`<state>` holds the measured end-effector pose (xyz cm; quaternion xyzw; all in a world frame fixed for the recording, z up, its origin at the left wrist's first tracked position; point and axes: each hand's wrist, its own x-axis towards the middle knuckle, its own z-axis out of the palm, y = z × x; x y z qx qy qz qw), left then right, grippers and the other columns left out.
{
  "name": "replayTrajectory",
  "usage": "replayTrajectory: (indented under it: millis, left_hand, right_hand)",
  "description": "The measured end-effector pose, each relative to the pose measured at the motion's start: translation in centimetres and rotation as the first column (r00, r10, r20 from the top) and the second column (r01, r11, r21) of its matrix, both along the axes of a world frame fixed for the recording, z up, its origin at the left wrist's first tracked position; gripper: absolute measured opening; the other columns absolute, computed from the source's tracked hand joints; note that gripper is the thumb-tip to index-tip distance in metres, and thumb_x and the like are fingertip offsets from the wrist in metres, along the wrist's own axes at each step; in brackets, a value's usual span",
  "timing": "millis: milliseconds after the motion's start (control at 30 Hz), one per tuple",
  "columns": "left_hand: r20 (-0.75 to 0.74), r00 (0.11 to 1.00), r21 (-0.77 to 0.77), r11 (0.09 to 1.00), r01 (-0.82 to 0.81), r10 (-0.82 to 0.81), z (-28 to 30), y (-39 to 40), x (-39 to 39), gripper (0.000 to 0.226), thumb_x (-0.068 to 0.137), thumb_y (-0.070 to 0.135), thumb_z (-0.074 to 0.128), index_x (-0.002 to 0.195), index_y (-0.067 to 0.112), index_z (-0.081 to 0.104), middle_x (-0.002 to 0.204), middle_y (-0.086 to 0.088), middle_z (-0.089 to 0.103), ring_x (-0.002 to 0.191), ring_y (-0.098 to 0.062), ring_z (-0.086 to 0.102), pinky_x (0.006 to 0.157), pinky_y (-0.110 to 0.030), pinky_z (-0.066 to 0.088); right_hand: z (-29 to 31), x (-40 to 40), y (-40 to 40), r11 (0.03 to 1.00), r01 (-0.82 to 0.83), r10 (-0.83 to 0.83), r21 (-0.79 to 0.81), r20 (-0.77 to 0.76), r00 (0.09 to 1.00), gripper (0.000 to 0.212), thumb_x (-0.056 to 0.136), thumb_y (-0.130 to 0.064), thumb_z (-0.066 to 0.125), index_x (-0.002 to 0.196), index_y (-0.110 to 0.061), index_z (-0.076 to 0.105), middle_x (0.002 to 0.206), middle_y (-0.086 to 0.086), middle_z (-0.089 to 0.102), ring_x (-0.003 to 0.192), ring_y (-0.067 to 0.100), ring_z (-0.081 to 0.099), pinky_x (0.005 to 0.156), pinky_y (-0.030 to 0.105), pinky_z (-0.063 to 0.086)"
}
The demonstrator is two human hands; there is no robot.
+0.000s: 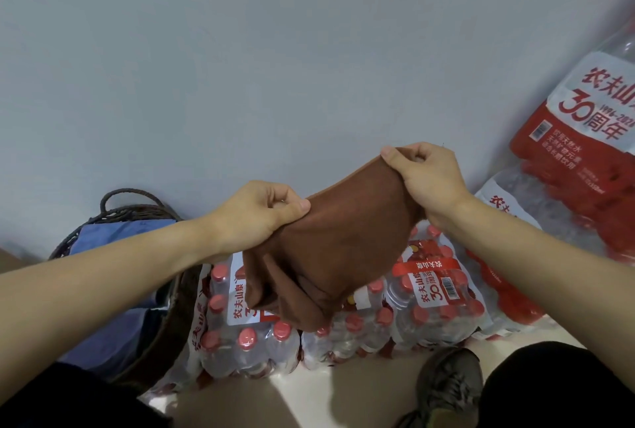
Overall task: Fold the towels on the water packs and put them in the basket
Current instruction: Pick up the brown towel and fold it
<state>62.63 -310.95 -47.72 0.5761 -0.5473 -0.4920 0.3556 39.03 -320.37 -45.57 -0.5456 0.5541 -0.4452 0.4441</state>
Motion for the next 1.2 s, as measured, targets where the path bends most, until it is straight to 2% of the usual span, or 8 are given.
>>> replayTrajectory:
  millis: [133,267,433,533,633,733,933,1200]
  left_hand:
    - [-0.07,0.996,-0.059,0.997,-0.057,0.053,0.8,-0.1,-0.8,0.025,0.094,0.03,0.062,0.085,0.008,0.07,0.088,-0.027,0.066,0.078,-0.024,0.057,0.082,-0.037,0.047]
    - [-0.115,0.993,-0.116,0.992,-0.051,0.038,1.7,0.0,-1.9,0.025,0.094,0.03,0.061,0.087,0.008,0.071,0.09,-0.025,0.071,0.075,-0.02,0.066,0.071,-0.026,0.053]
    - [-0.119,0.992,-0.096,0.994,-0.06,0.048,2.5,0.4,-1.9,0.033,0.083,0.038,0.069,0.095,0.007,0.069,0.084,-0.031,0.066,0.076,-0.038,0.062,0.085,-0.043,0.051]
    - [-0.107,0.991,-0.028,0.996,-0.083,0.079,2.5,0.4,-1.4,0.047,0.075,0.043,0.074,0.099,0.004,0.066,0.072,-0.018,0.051,0.072,-0.028,0.045,0.075,-0.041,0.039]
    - [-0.083,0.993,0.024,0.996,-0.081,0.083,2.4,0.4,-0.9,0.046,0.078,0.042,0.073,0.096,-0.001,0.067,0.088,-0.034,0.061,0.077,-0.027,0.058,0.077,-0.039,0.05]
    - [-0.039,0.996,0.031,0.997,-0.075,0.076,2.3,0.4,-0.2,0.054,0.072,0.048,0.072,0.092,-0.001,0.067,0.086,-0.023,0.062,0.075,-0.026,0.057,0.073,-0.034,0.049]
    - [0.054,0.987,-0.017,0.988,-0.151,0.152,1.9,-0.1,1.4,0.03,0.084,0.036,0.071,0.087,0.006,0.067,0.079,-0.015,0.057,0.072,-0.021,0.051,0.074,-0.032,0.043]
    - [0.039,0.983,-0.164,0.971,-0.174,0.182,1.3,-0.5,0.7,0.013,0.088,0.026,0.071,0.079,0.017,0.07,0.057,0.001,0.05,0.051,-0.004,0.045,0.054,-0.009,0.039]
  right_hand:
    - [1.4,2.1,2.6,0.933,-0.342,0.333,-0.112,-0.095,0.938,0.02,0.087,-0.017,0.074,0.099,-0.004,0.065,0.074,-0.002,0.075,0.067,0.004,0.069,0.064,0.014,0.051]
    - [1.3,3.5,4.8,0.722,-0.688,0.681,0.071,-0.252,0.688,0.027,0.089,-0.024,0.072,0.113,-0.015,0.061,0.069,-0.011,0.073,0.066,0.0,0.068,0.061,0.011,0.048]
    - [1.1,3.9,4.2,0.837,-0.547,0.508,-0.023,-0.341,0.791,0.024,0.083,-0.036,0.076,0.091,-0.013,0.07,0.08,0.005,0.075,0.083,0.026,0.073,0.081,0.043,0.058]
    - [0.7,3.4,3.5,0.871,-0.492,0.484,0.003,-0.183,0.856,0.027,0.085,-0.028,0.076,0.093,-0.003,0.068,0.082,0.012,0.076,0.08,0.026,0.075,0.077,0.039,0.059]
    - [0.3,3.0,2.5,0.916,-0.399,0.401,0.051,-0.035,0.915,0.034,0.088,-0.024,0.072,0.096,0.007,0.065,0.077,0.018,0.071,0.068,0.022,0.065,0.063,0.028,0.055]
    - [-0.1,2.0,1.2,0.951,-0.283,0.278,0.125,0.054,0.959,0.043,0.092,-0.024,0.069,0.094,0.018,0.059,0.076,0.016,0.057,0.066,0.026,0.052,0.05,0.022,0.047]
    - [-1.2,-1.1,-1.5,0.972,-0.005,0.022,0.235,-0.068,0.997,0.028,0.08,-0.03,0.081,0.071,-0.004,0.074,0.076,0.018,0.072,0.064,0.028,0.066,0.075,0.049,0.059]
    - [0.3,0.3,-0.2,0.989,-0.139,0.142,0.044,-0.072,0.987,0.035,0.079,-0.02,0.082,0.108,-0.011,0.064,0.074,-0.005,0.073,0.061,0.008,0.068,0.055,0.016,0.051]
